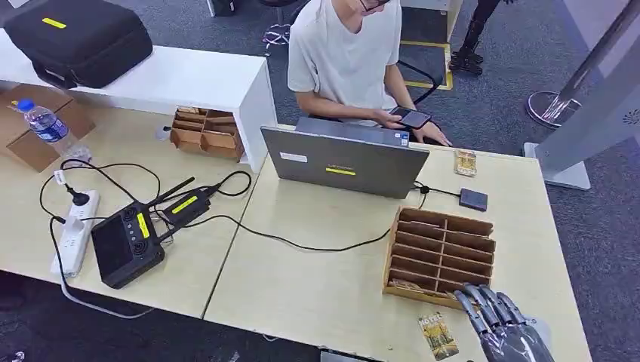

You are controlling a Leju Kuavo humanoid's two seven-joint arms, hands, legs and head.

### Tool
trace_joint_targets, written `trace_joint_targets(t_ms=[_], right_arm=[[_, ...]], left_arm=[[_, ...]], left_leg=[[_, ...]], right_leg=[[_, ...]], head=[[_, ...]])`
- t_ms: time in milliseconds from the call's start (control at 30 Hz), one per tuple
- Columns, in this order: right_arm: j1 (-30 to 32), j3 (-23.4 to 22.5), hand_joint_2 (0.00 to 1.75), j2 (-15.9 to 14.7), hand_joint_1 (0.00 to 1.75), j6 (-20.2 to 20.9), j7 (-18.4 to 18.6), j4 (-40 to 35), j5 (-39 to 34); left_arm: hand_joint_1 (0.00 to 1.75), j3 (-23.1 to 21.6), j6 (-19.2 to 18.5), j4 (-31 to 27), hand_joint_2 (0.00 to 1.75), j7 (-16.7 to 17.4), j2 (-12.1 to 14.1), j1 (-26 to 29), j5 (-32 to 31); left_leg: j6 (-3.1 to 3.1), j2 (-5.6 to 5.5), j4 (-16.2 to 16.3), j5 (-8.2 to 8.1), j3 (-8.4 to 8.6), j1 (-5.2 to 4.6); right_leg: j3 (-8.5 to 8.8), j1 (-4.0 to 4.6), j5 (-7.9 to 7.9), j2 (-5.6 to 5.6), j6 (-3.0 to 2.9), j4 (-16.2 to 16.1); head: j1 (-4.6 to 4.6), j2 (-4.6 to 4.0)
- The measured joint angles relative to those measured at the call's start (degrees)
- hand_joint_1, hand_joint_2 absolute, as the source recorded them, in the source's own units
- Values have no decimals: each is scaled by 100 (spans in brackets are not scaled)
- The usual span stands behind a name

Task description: Pass the card to the sensor for recognition and then transmit it.

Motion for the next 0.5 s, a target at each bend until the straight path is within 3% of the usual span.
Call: trace_joint_targets(t_ms=[500], right_arm=[[-154,175,175,177,0,-63,-120,293,-11]], left_arm=[[0,0,-20,0,175,0,0,0,-15]], left_leg=[[0,1,0,0,0,0]], right_leg=[[1,0,0,1,0,0]], head=[[0,0]])
